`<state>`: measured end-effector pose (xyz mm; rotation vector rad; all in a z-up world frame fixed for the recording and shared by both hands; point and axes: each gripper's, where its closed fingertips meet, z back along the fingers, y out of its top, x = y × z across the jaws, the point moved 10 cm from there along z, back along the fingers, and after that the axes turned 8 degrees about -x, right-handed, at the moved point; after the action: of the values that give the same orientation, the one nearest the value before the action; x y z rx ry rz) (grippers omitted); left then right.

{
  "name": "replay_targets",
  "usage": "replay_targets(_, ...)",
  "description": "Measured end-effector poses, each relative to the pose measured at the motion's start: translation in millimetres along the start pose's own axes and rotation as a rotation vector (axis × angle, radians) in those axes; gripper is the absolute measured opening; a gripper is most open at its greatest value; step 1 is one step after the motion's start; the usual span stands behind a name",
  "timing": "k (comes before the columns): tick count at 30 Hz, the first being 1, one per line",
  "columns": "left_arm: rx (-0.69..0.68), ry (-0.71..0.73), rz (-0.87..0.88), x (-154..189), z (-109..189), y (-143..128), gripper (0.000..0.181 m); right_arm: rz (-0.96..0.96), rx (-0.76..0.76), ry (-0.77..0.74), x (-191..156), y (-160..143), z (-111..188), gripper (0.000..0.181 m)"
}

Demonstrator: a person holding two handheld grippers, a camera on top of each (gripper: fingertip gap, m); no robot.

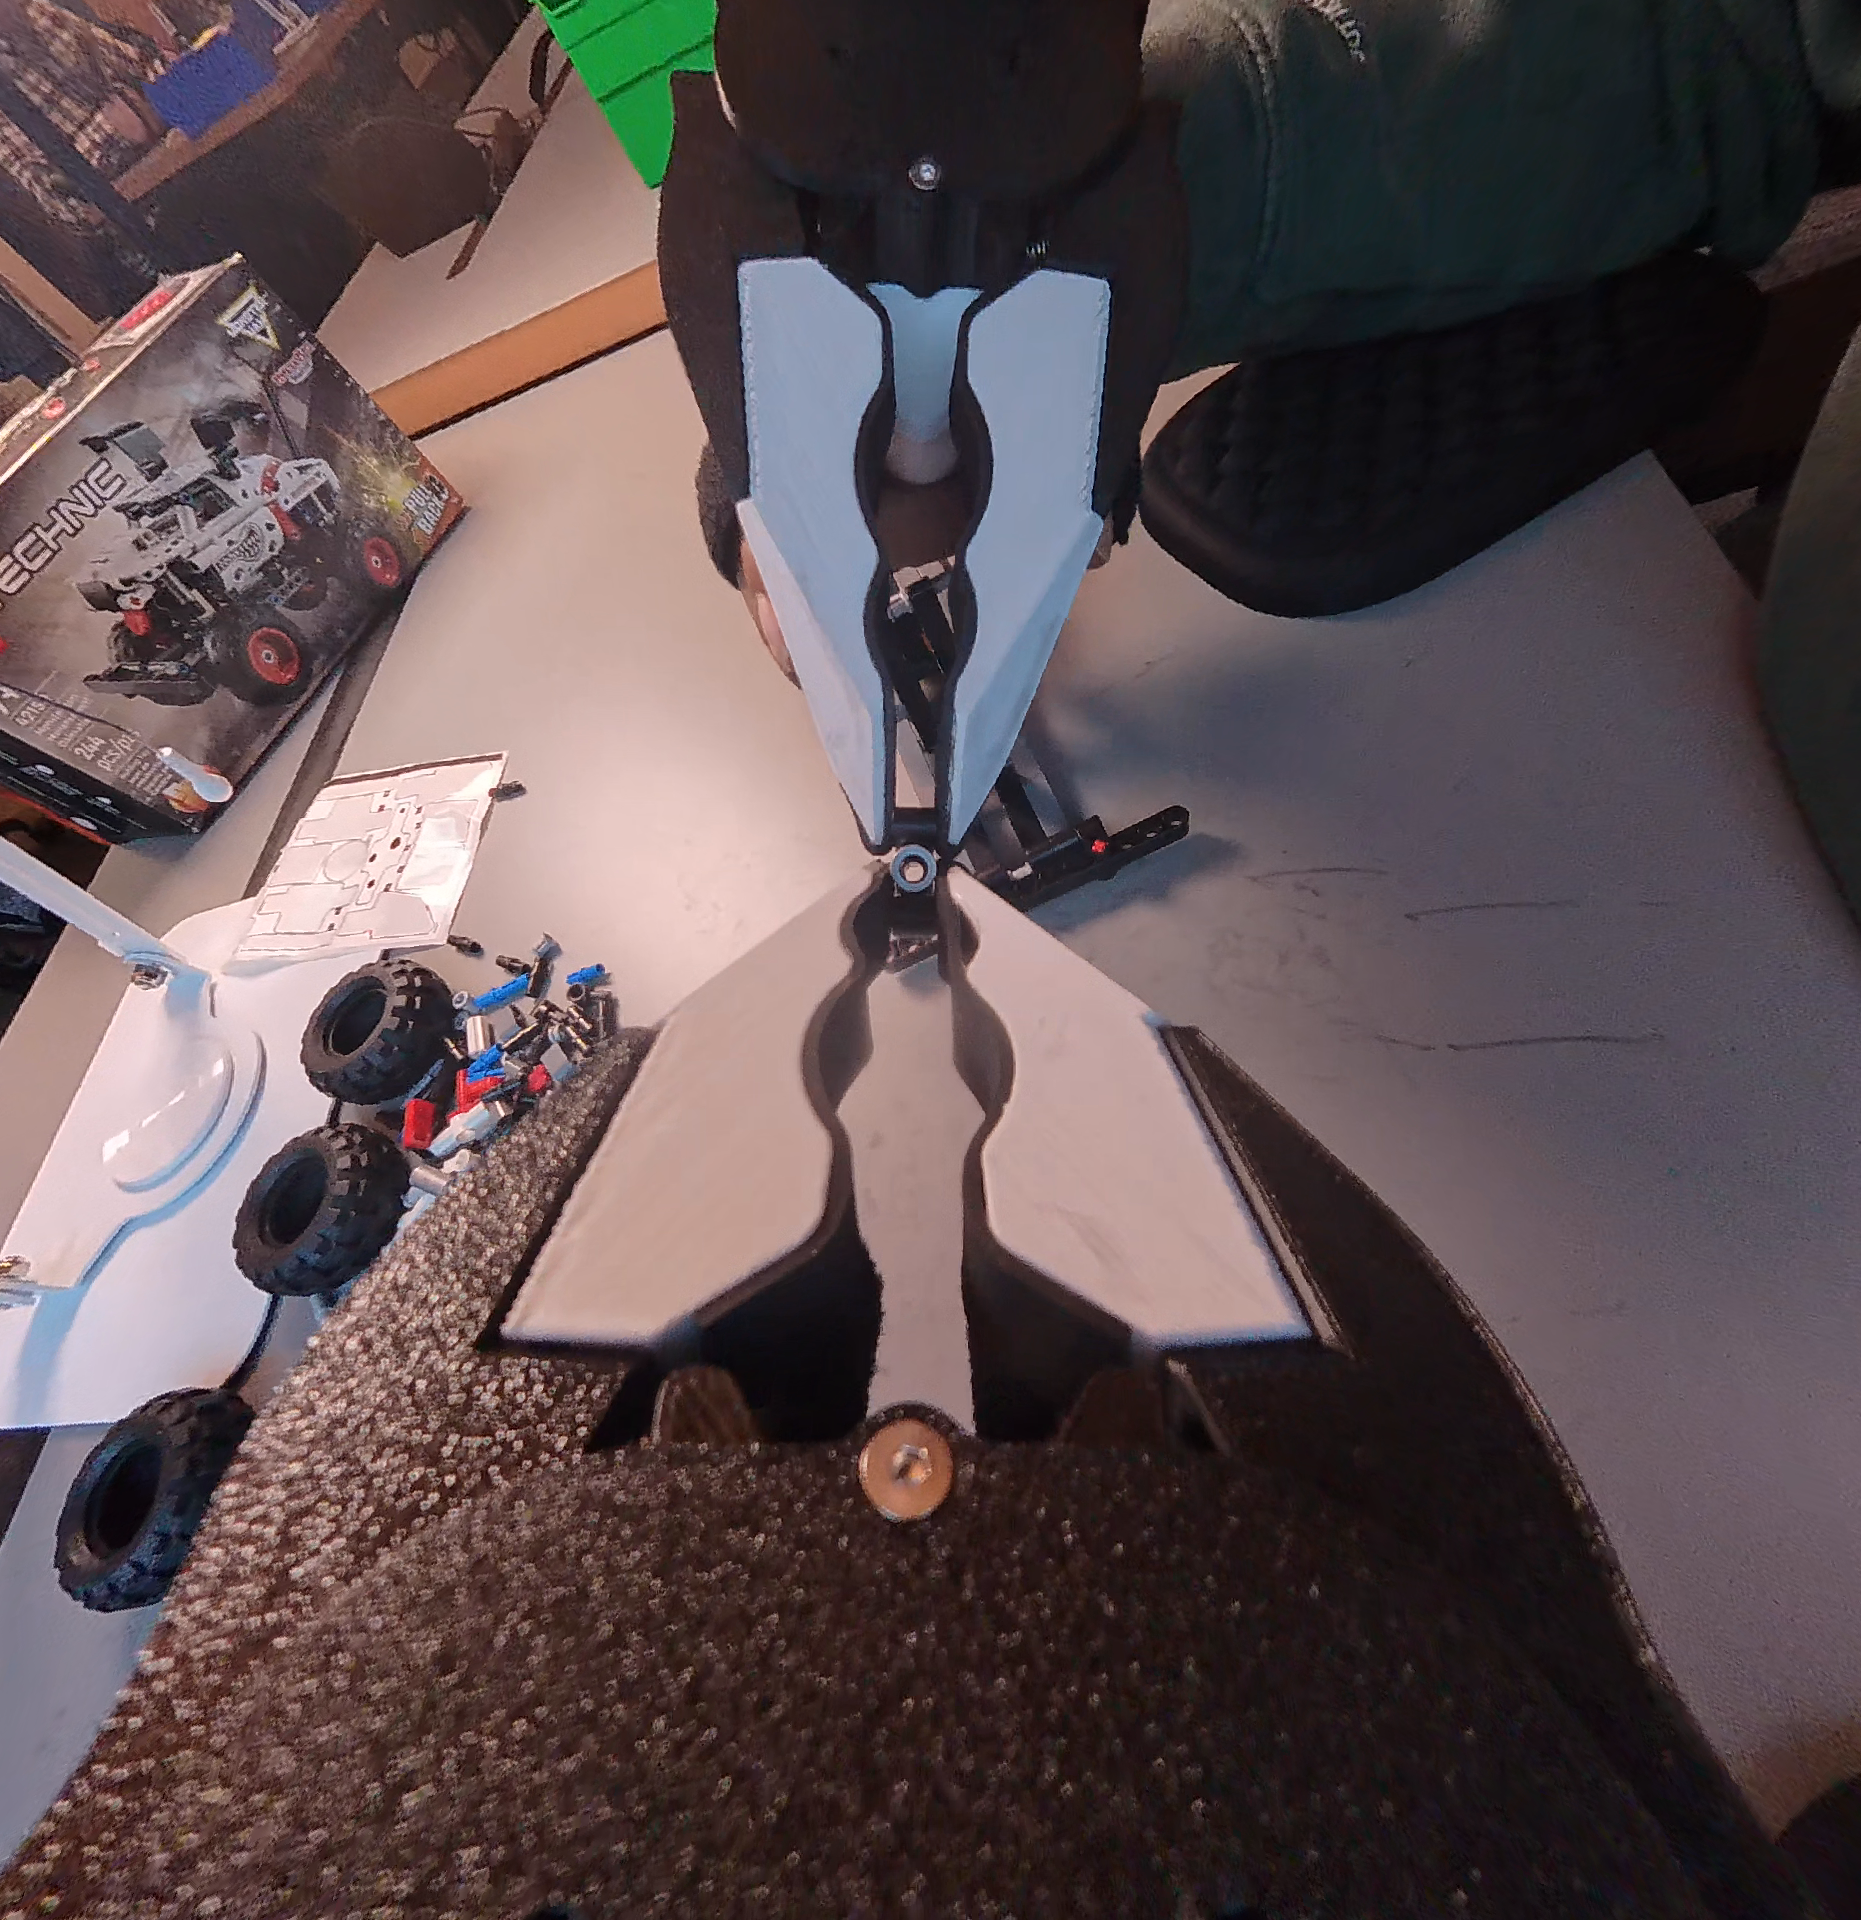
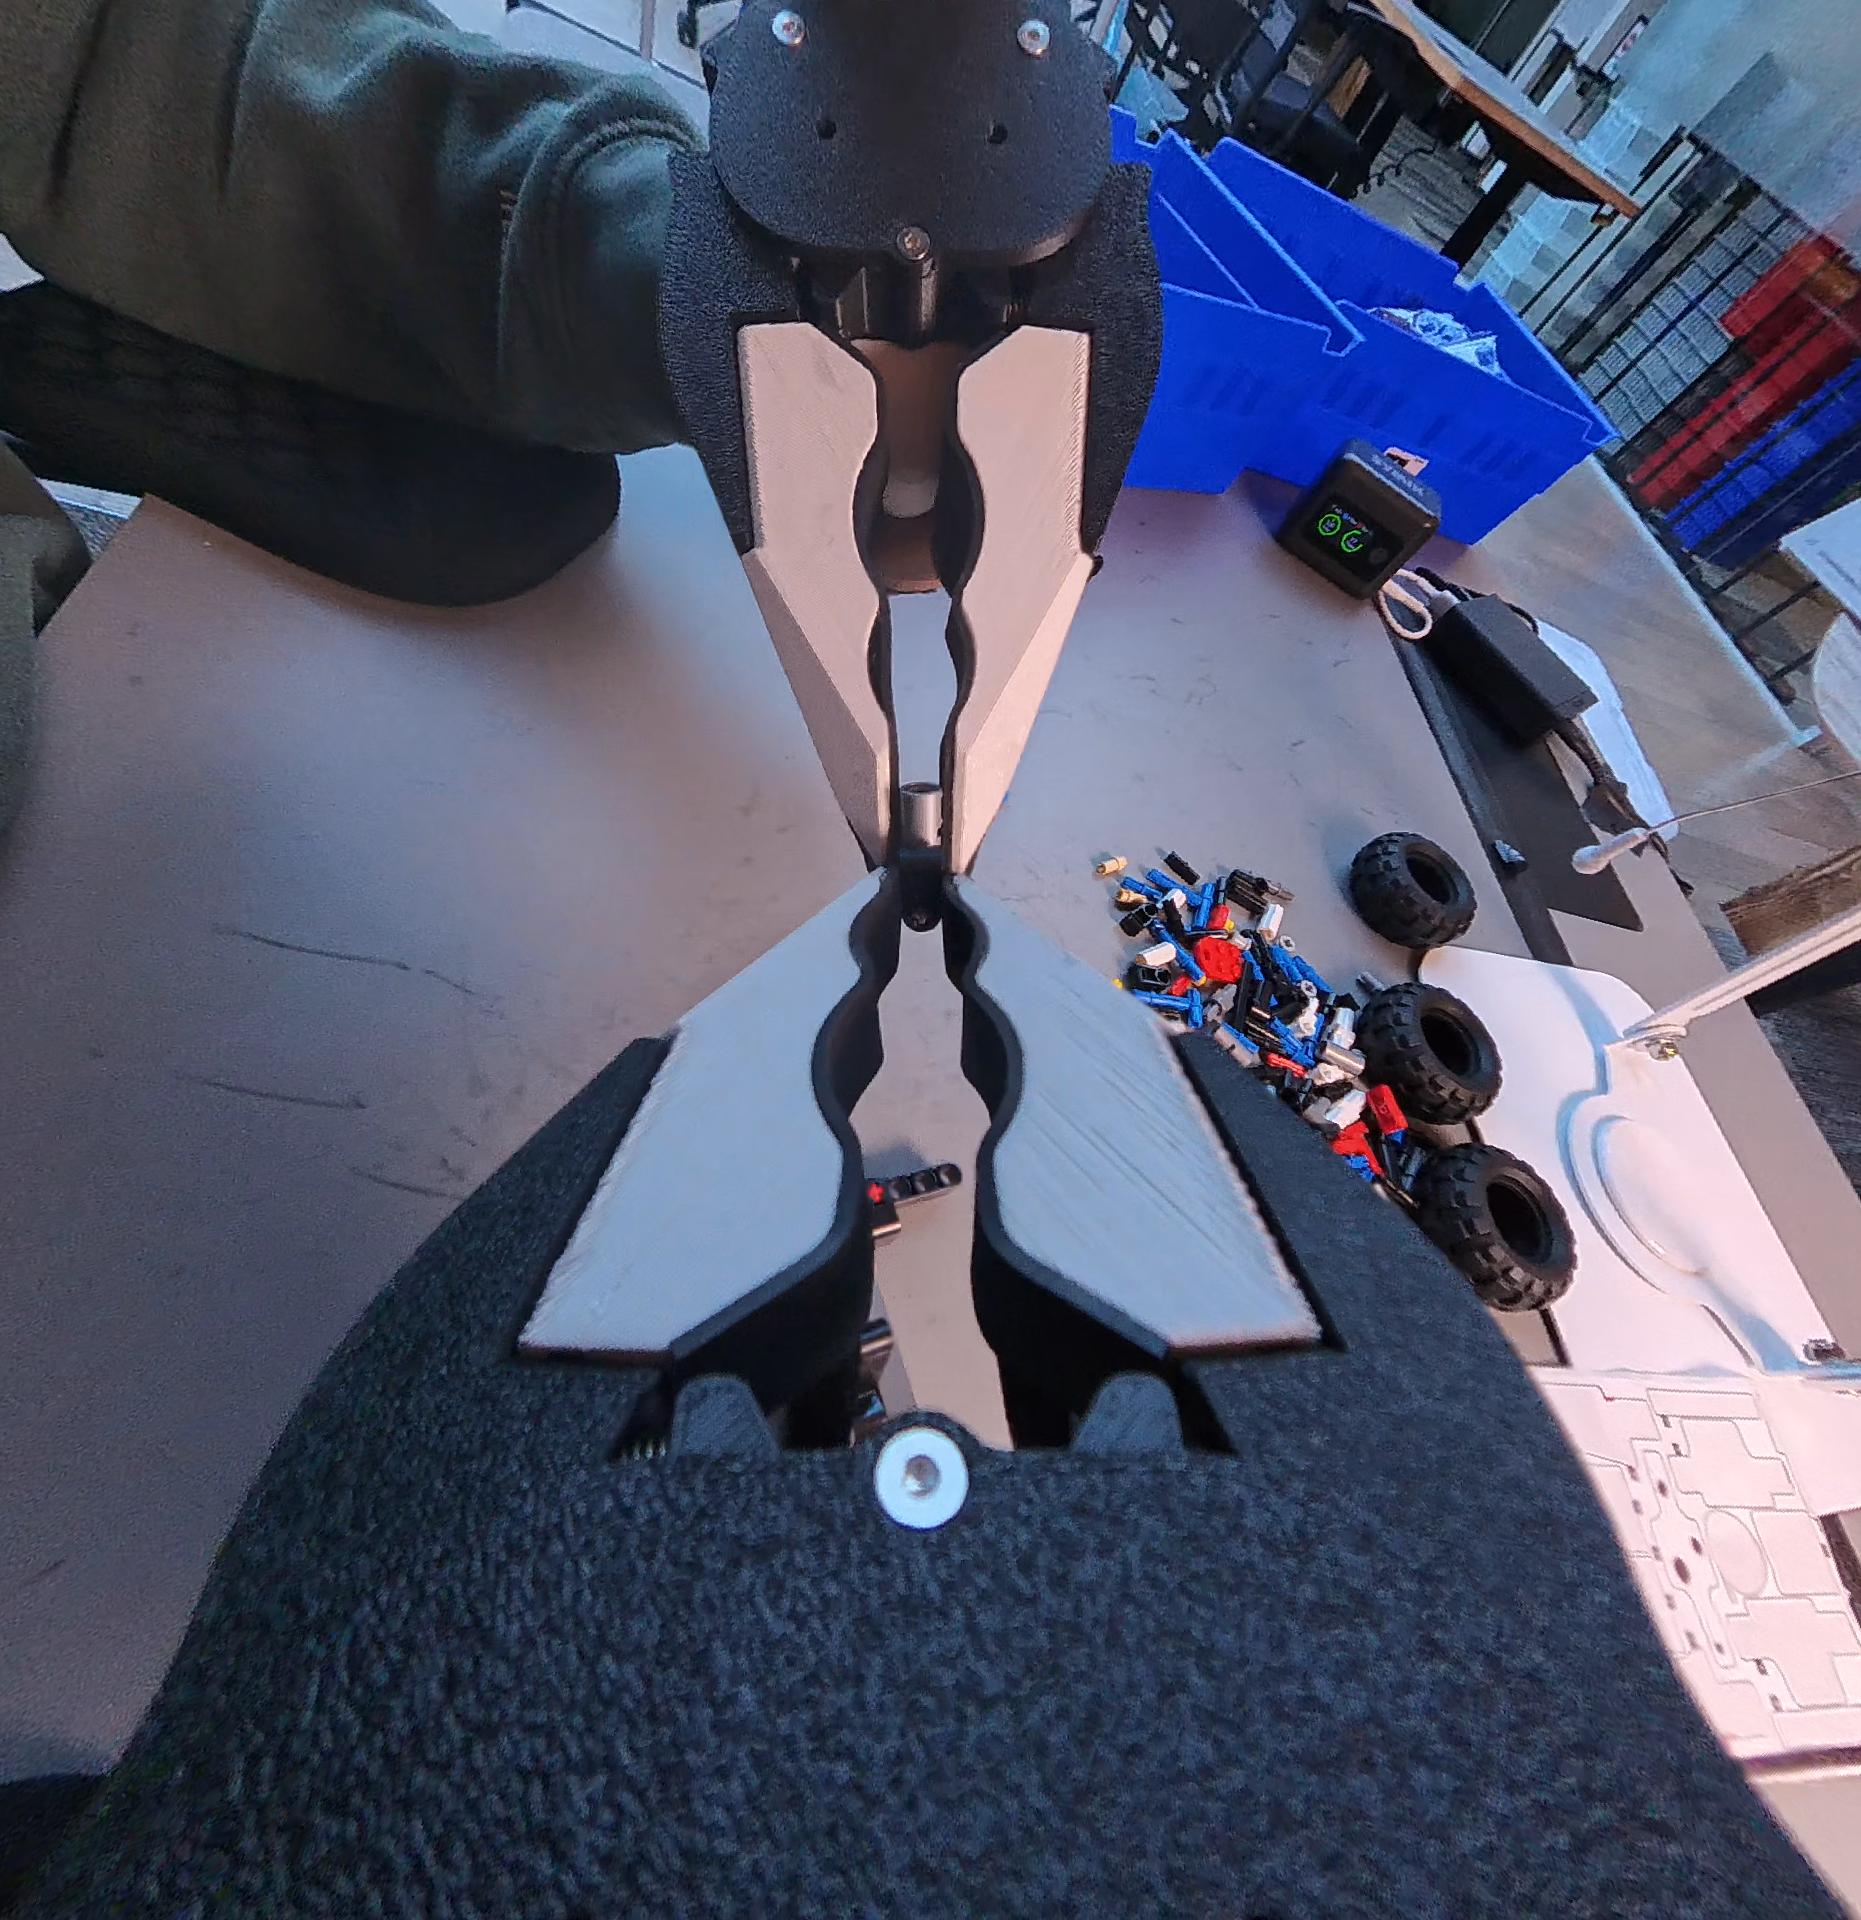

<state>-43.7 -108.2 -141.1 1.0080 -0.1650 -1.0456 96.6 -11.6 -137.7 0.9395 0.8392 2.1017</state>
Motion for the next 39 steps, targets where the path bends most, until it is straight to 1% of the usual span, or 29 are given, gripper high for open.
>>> replay_targets(3, 0.043, -0.017, 0.030, -2.4, 1.5, -0.2, 0.007, -0.002, 0.021, 0.009, 2.1, 1.7, 3.6, 0.006)
replay_targets(5, 0.079, -0.042, 0.049, -2.8, 0.8, 0.5, 0.007, -0.014, 0.026, 0.051, 4.2, 1.6, 8.0, 0.006)
replay_targets(8, 0.089, -0.063, 0.049, -2.4, -4.1, 4.1, 0.007, -0.029, 0.015, 0.095, 6.5, 0.5, 16.0, 0.005)
replay_targets(10, 0.074, -0.064, 0.045, -3.9, -5.4, 5.8, 0.007, -0.022, 0.000, 0.097, 7.8, 1.8, 20.4, 0.005)
replay_targets(11, -0.023, -0.032, 0.037, -6.4, -6.9, -1.2, 0.007, -0.036, 0.044, 0.087, 12.0, 3.2, 31.9, 0.006)
replay_targets(12, -0.159, 0.030, 0.029, -11.5, -7.7, -21.0, 0.007, -0.087, 0.135, 0.061, 21.2, 6.8, 55.4, 0.005)
replay_targets(13, -0.147, 0.012, 0.109, -15.1, -3.2, -36.0, 0.007, -0.093, 0.149, -0.019, 29.3, 7.7, 77.6, 0.005)
replay_targets(14, -0.091, -0.010, 0.168, -17.6, 3.8, -37.0, 0.007, -0.068, 0.114, -0.101, 32.4, 7.3, 88.4, 0.005)
replay_targets(15, -0.059, 0.018, 0.168, -20.7, 8.6, -29.2, 0.007, -0.073, 0.105, -0.137, 34.2, 7.9, 88.1, 0.005)
replay_targets(16, -0.018, 0.037, 0.166, -23.6, 9.8, -18.5, 0.007, -0.089, 0.090, -0.154, 36.2, 7.3, 79.7, 0.005)
replay_targets(18, -0.001, 0.048, 0.179, -28.5, 4.8, -7.3, 0.007, -0.101, -0.014, -0.151, 43.0, 1.1, 52.8, 0.006)
replay_targets(20, -0.016, 0.082, 0.226, -33.6, 0.5, -13.0, 0.007, -0.083, -0.079, -0.153, 53.0, -3.1, 32.1, 0.006)
replay_targets(23, 0.047, 0.095, 0.360, -36.2, 0.7, -28.1, 0.007, -0.076, -0.065, -0.133, 66.3, -2.7, 16.0, 0.006)
replay_targets(25, 0.092, 0.095, 0.446, -39.0, 1.9, -35.7, 0.007, -0.122, -0.039, -0.093, 75.4, -2.8, 8.8, 0.006)
replay_targets(28, 0.178, 0.066, 0.552, -46.2, 4.2, -40.3, 0.007, -0.320, 0.075, -0.006, 94.9, -5.3, 1.5, 0.007)
replay_targets(32, 0.215, 0.046, 0.635, -50.6, 4.1, -48.3, 0.007, -0.657, 0.138, 0.111, 121.3, -18.2, -10.4, 0.007)
replay_targets(35, 0.203, 0.047, 0.643, -51.0, 3.1, -52.4, 0.007, -0.860, 0.136, 0.169, 135.4, -28.9, -19.9, 0.007)
replay_targets(39, 0.223, 0.033, 0.675, -52.7, 4.2, -54.9, 0.007, -1.003, 0.096, 0.236, 145.8, -42.5, -34.4, 0.007)
